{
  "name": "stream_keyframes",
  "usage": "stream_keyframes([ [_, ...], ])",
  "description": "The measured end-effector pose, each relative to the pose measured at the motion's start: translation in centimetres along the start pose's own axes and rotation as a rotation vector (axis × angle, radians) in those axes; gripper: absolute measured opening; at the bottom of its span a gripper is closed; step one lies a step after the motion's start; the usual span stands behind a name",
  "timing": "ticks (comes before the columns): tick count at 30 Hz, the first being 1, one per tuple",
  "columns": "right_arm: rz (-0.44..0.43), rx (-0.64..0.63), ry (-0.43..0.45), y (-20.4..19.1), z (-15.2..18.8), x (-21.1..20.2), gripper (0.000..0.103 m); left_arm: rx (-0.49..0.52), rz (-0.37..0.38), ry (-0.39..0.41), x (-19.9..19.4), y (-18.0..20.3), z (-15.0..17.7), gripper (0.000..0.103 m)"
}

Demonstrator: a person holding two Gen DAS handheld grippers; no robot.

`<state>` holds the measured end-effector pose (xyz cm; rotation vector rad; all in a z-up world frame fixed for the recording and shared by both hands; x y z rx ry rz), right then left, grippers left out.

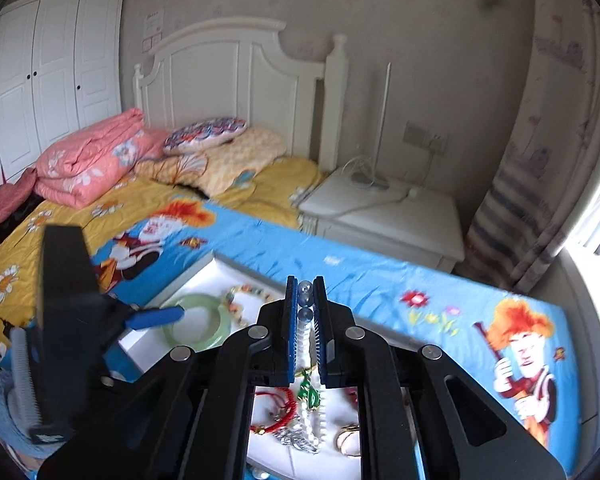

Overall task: Organize jewelry
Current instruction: 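Open both tools and withdraw them from the tray, then move the open right tool to the pearl earrings beside the tray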

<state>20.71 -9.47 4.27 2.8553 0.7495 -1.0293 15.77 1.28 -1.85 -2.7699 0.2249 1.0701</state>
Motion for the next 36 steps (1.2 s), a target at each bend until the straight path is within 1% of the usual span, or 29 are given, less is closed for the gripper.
stream_keyframes([
  [3,-0.016,-0.005,-0.064,-0.6,1.6,2.5,0.01,-0.024,-0.043,0.022,-2.1,-1.1,1.1,0.082],
  [6,-0.041,-0.002,-0.123,-1.8,2.8,4.4,0.01,-0.049,-0.066,0.085,-4.6,-1.7,2.1,0.089],
  [8,-0.061,-0.012,-0.154,-2.9,3.4,5.1,0.011,-0.043,-0.079,0.11,-5.5,-1.8,2.7,0.091],
  [10,-0.096,-0.033,-0.201,-4.3,4.4,5.6,0.012,-0.023,-0.084,0.107,-5.5,-1.8,3.1,0.091],
  [12,-0.095,-0.05,-0.225,-5.0,5.0,5.8,0.026,-0.031,-0.073,0.094,-5.0,-1.6,3.6,0.091],
  [13,-0.093,-0.051,-0.228,-5.1,5.2,5.5,0.048,-0.036,-0.069,0.086,-4.7,-1.6,3.8,0.091],
  [14,-0.096,-0.05,-0.221,-5.1,5.3,5.1,0.064,-0.036,-0.069,0.077,-4.5,-1.6,4.0,0.091],
  [15,-0.102,-0.043,-0.206,-5.1,5.3,4.4,0.067,-0.034,-0.067,0.063,-4.3,-1.6,4.2,0.091],
  [17,-0.106,-0.004,-0.171,-4.2,5.3,2.6,0.067,-0.038,-0.061,0.074,-4.5,-1.5,4.3,0.093],
  [19,-0.115,0.053,-0.13,-2.7,5.5,0.5,0.067,-0.039,-0.058,0.081,-4.6,-1.4,4.4,0.098],
  [22,-0.105,0.158,-0.057,0.6,6.1,-3.0,0.072,-0.042,-0.051,0.065,-4.3,-1.4,4.5,0.099],
  [26,-0.079,0.297,0.008,5.3,8.9,-7.1,0.074,-0.062,-0.043,0.042,-3.9,-1.6,4.8,0.099],
  [27,-0.075,0.339,0.012,6.5,10.1,-7.9,0.074,-0.068,-0.041,0.037,-3.8,-1.7,4.9,0.099],
  [29,-0.074,0.395,-0.008,7.8,12.3,-8.5,0.074,-0.076,-0.04,0.029,-3.7,-1.8,5.0,0.099],
  [32,-0.066,0.427,-0.054,8.6,15.5,-8.3,0.074,-0.079,-0.047,0.021,-3.7,-1.8,5.1,0.099],
  [33,-0.071,0.44,-0.07,8.6,15.8,-8.0,0.074,-0.076,-0.049,0.017,-3.7,-1.7,5.2,0.099],
  [34,-0.07,0.435,-0.067,8.4,15.7,-8.0,0.074,-0.07,-0.053,0.008,-3.8,-1.5,5.3,0.099],
  [36,-0.061,0.4,-0.071,7.9,15.6,-7.6,0.075,-0.045,-0.076,-0.011,-4.2,-1.0,5.6,0.099],
])
Point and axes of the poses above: each gripper's, at about its wrist camera, not at the fingertips, and x roughly the way its jaws point, y to its right, z to its underside, the point moved 9 cm from there along x, roughly the way its jaws point, and after that the axes turned 13 degrees about x, right-handed, at the moved point
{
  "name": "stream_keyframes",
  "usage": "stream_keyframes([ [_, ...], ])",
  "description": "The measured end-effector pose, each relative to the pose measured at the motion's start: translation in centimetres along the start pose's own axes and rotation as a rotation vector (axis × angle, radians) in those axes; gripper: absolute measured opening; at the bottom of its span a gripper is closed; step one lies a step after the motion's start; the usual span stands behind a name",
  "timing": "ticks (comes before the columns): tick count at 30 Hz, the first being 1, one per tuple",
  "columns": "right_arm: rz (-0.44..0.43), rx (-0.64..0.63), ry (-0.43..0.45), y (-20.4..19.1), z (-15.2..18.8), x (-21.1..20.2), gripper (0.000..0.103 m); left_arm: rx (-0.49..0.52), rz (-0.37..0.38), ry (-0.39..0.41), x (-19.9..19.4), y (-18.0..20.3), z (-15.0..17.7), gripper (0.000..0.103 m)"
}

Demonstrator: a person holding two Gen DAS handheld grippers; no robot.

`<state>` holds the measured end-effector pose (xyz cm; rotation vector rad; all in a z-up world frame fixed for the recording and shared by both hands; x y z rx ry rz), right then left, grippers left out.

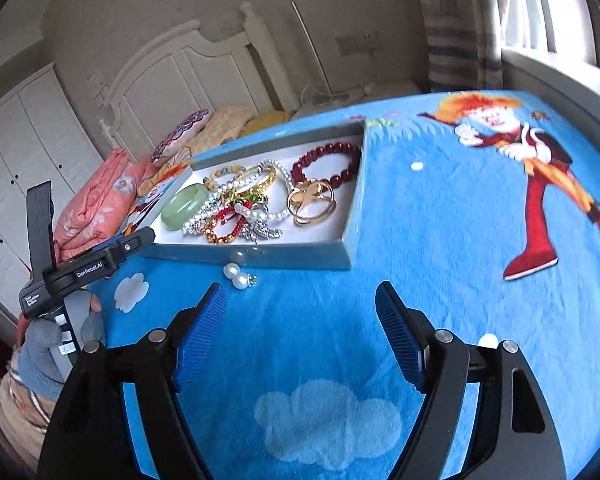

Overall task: Organize jewelry
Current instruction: 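Move the open right tool to the pearl earrings beside the tray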

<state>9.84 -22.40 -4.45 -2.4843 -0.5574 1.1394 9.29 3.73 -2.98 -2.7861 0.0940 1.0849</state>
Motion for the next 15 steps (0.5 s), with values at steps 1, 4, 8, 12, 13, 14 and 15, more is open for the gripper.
stream_keyframes([
  [1,0.016,-0.014,-0.013,-0.1,0.1,0.4,0.075,0.013,-0.013,-0.007,-0.3,0.2,0.2,0.099],
  [4,0.048,-0.066,-0.033,-0.6,0.8,1.1,0.075,0.043,-0.001,-0.023,-1.6,1.5,1.3,0.099],
  [8,0.061,-0.099,-0.045,-0.9,1.2,1.5,0.075,0.057,0.024,-0.038,-2.8,2.7,3.3,0.099],
  [12,0.077,-0.104,-0.051,-0.7,1.3,1.5,0.075,0.093,0.007,-0.051,-2.8,3.4,4.2,0.099],
  [13,0.082,-0.107,-0.053,-0.7,1.4,1.6,0.075,0.095,0.01,-0.052,-2.8,3.5,4.3,0.099],
  [14,0.086,-0.11,-0.056,-0.7,1.4,1.7,0.075,0.093,0.01,-0.05,-2.8,3.5,4.3,0.099],
  [15,0.091,-0.115,-0.062,-0.7,1.5,1.8,0.075,0.09,0.009,-0.049,-2.8,3.5,4.4,0.099],
])
Point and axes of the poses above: each gripper's, at about its wrist camera, not at the fingertips, and x roughly the way its jaws point, y to its right, z to its underside, the point moved 9 cm from there along x, roughly the way its jaws point, and after that the axes turned 13 degrees about x, right-handed, at the moved point
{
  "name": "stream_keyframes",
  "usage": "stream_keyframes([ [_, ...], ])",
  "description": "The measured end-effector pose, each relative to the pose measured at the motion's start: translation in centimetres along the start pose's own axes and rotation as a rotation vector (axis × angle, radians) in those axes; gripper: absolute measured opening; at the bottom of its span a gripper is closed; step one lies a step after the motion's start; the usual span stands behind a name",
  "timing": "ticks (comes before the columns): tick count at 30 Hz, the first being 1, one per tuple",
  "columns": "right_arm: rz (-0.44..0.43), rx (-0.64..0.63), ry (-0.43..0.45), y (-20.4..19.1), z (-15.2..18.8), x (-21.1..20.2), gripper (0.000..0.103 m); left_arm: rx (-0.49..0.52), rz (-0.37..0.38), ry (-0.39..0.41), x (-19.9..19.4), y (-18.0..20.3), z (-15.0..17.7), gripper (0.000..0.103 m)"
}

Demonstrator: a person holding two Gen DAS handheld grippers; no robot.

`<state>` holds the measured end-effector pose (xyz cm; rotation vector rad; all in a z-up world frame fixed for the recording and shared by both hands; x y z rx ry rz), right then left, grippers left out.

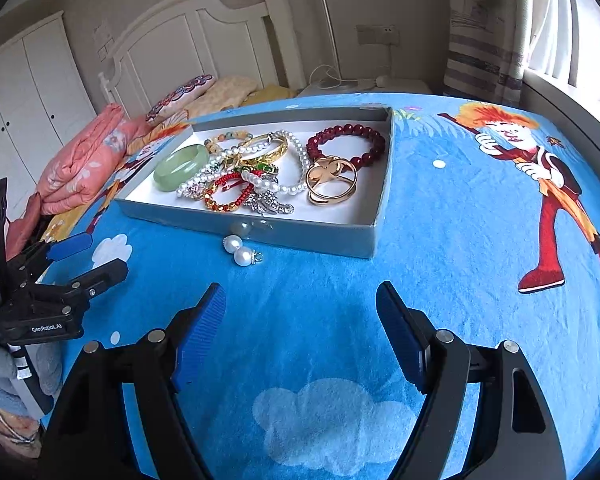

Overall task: Organize jewelry
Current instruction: 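Move the open right tool to the pearl earrings beside the tray, then close the right tool on the pearl earrings and lift them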

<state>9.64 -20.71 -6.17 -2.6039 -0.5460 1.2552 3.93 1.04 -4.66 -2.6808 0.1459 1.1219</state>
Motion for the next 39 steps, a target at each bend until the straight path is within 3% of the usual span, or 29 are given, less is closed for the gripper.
stream_keyframes([
  [9,0.048,-0.115,-0.075,-2.2,0.3,2.4,0.074,-0.052,0.036,-0.025,0.6,-0.7,0.4,0.099],
  [23,0.059,-0.251,-0.086,-4.9,0.0,4.2,0.047,-0.063,0.059,-0.046,1.2,-0.7,0.7,0.099],
  [30,0.041,-0.263,-0.088,-5.2,-0.1,4.4,0.044,-0.065,0.058,-0.057,1.3,-0.6,0.8,0.099],
  [32,0.042,-0.26,-0.081,-5.1,-0.2,4.3,0.028,-0.064,0.057,-0.06,1.4,-0.6,0.8,0.099],
  [34,0.041,-0.266,-0.079,-5.2,-0.1,4.2,0.022,-0.064,0.053,-0.064,1.5,-0.6,0.9,0.099],
  [39,0.062,-0.286,-0.057,-5.2,0.5,3.4,0.021,-0.06,0.041,-0.072,1.5,-0.7,0.9,0.099],
])
Point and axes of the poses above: each gripper's, at about its wrist camera, not at the fingertips, and x roughly the way its jaws point, y to its right, z to its underside, the point moved 9 cm from there along x, roughly the way its jaws point, and after that the axes turned 13 degrees about x, right-handed, at the moved point
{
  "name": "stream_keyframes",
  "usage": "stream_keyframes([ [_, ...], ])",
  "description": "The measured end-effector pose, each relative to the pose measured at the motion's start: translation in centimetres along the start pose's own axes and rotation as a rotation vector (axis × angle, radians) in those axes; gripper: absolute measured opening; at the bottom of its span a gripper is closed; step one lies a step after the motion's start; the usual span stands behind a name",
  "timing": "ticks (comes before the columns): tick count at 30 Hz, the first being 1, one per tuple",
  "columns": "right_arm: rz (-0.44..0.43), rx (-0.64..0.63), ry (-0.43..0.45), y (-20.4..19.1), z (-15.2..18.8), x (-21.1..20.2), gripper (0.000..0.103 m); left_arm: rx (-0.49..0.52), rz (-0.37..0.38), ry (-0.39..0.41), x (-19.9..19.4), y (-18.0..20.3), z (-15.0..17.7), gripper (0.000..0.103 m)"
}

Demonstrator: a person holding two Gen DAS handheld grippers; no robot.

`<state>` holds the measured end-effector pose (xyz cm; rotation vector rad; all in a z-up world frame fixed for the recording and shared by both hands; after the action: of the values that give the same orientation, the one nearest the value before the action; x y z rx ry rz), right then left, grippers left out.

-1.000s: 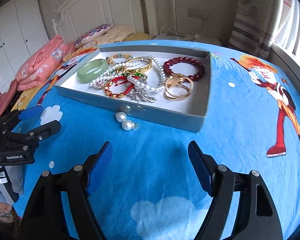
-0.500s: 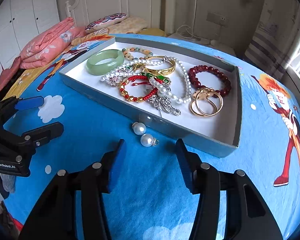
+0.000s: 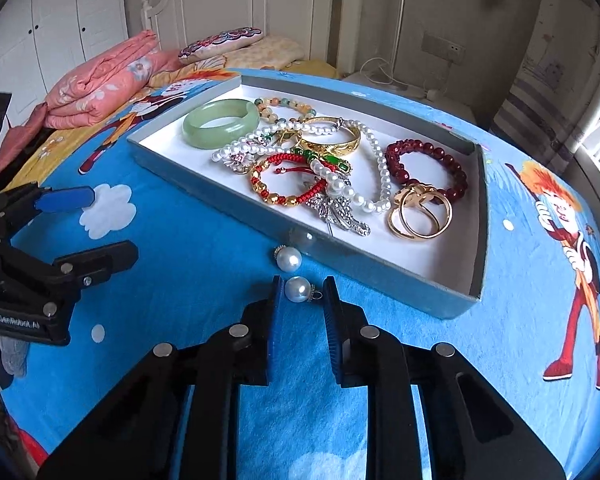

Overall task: Organize jewelry
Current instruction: 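Close the right tool on the pearl earrings and lift them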

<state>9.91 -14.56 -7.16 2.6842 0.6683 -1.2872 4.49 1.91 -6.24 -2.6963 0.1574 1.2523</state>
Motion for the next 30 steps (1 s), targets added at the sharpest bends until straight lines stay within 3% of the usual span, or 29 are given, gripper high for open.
stream_keyframes([
  [7,-0.004,0.116,0.059,3.1,1.4,-3.0,0.021,0.056,-0.055,-0.019,-0.1,0.8,-0.1,0.099],
  [15,0.022,0.192,0.109,6.6,3.6,-6.1,0.021,0.055,0.088,-0.046,0.7,6.7,-1.4,0.098],
  [18,0.001,0.22,0.117,7.2,3.8,-6.5,0.021,0.084,0.096,-0.047,1.6,9.3,-2.8,0.09],
  [25,-0.039,0.245,0.124,7.4,3.8,-6.7,0.021,0.113,0.023,-0.028,3.6,12.1,-5.9,0.06],
  [27,-0.049,0.251,0.128,7.5,3.7,-6.8,0.021,0.105,0.011,-0.015,3.8,12.1,-6.5,0.044],
  [29,-0.054,0.254,0.136,7.6,3.7,-6.9,0.021,0.114,0.004,-0.003,3.6,12.0,-6.6,0.018],
  [30,-0.055,0.253,0.139,7.5,3.6,-7.0,0.021,0.13,0.011,0.0,3.4,12.1,-6.5,0.018],
])
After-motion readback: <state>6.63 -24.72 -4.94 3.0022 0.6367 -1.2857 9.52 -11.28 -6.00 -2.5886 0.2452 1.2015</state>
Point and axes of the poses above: each gripper's, at about its wrist camera, not at the fingertips, and x roughly the way its jaws point, y to its right, z to its underside, the point moved 9 cm from there along x, roughly the way its jaws point, and after that the axes turned 13 degrees about x, right-handed, at the moved point
